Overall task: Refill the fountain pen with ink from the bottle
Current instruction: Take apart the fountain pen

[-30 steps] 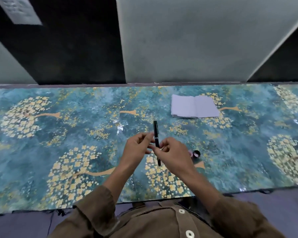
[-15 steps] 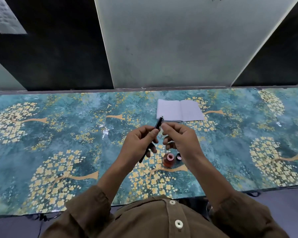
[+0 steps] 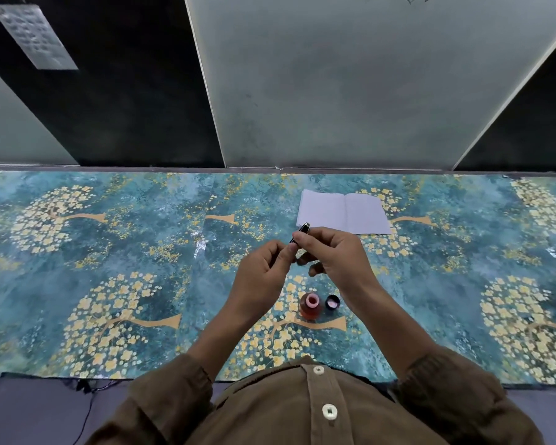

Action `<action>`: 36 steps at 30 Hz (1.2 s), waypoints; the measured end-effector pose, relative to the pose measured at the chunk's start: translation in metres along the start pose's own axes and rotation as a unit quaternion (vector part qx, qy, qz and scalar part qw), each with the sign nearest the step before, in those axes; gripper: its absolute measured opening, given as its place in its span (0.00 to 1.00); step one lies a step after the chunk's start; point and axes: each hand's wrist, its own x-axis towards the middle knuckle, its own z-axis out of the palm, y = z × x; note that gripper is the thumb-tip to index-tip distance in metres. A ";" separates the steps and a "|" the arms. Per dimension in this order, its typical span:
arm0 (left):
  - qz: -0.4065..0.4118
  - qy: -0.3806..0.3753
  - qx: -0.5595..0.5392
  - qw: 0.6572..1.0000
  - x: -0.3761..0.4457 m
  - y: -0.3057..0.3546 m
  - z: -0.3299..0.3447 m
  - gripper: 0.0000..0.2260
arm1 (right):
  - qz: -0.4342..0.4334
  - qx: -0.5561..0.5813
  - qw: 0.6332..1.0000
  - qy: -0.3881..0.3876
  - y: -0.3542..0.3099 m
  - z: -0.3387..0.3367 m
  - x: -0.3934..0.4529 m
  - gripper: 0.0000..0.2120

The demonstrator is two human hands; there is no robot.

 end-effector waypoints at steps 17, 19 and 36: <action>-0.020 -0.028 -0.084 0.996 -0.010 -0.015 -0.006 0.14 | 0.012 0.025 0.999 -0.027 -0.004 0.003 0.002 0.09; -0.018 -0.024 -0.073 0.997 -0.012 -0.019 -0.010 0.12 | 0.022 0.042 0.999 -0.028 -0.003 0.006 0.001 0.10; -0.176 0.067 -0.145 0.971 -0.053 -0.097 -0.086 0.07 | 0.236 -0.161 0.957 -0.041 0.104 0.093 0.034 0.08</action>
